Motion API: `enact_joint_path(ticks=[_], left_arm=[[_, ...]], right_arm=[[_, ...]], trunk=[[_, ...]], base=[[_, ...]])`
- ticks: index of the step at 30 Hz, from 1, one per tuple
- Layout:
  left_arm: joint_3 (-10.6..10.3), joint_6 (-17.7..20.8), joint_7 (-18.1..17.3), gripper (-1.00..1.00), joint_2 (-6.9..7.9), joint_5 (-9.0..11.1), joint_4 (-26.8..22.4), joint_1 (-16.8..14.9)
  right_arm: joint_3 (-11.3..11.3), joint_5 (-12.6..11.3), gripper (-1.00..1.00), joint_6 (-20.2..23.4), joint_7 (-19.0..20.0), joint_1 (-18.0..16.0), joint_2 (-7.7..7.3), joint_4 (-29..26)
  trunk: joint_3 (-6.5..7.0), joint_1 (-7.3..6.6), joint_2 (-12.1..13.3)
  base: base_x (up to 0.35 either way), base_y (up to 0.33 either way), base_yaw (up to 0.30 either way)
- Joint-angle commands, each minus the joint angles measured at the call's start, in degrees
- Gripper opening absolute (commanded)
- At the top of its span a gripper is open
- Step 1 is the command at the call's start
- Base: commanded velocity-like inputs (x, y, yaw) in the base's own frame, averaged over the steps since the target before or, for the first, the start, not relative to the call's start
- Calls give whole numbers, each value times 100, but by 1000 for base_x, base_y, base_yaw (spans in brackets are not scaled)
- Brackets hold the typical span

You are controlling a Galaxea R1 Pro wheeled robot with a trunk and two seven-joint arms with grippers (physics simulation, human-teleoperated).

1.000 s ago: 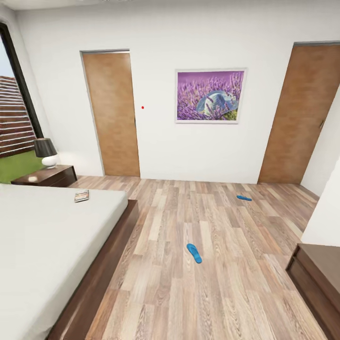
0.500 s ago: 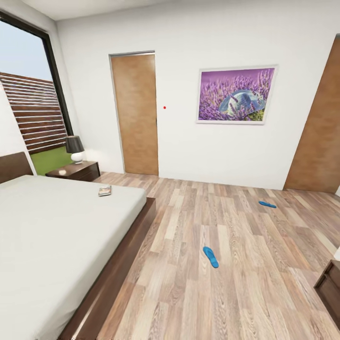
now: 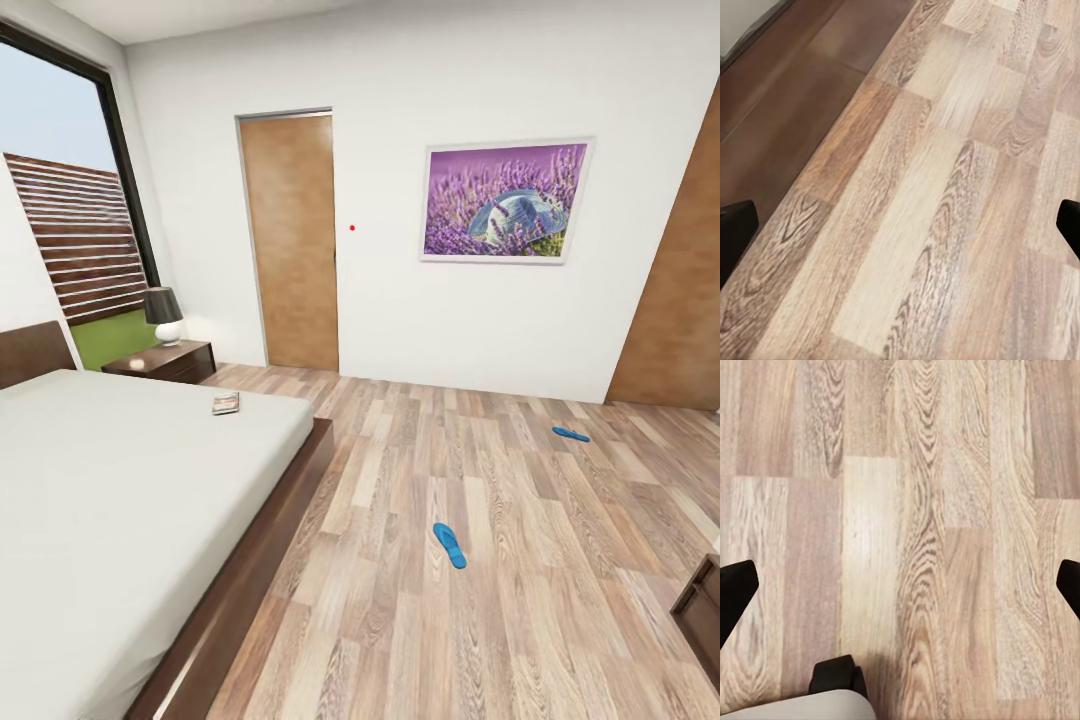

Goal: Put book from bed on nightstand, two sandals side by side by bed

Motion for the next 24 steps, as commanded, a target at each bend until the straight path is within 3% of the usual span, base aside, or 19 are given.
enact_joint_path(ticks=[1,24], left_arm=[[8,-15,-9,100,-1,34,3,-3],[9,-15,-9,100,-3,34,3,-3]], right_arm=[[-12,-2,100,-20,5,-4,-2,5],[-23,-37,100,-21,25,-4,2,3]], trunk=[[-6,0,-3],[-6,0,-3]], base=[[0,0,0],[0,0,0]])
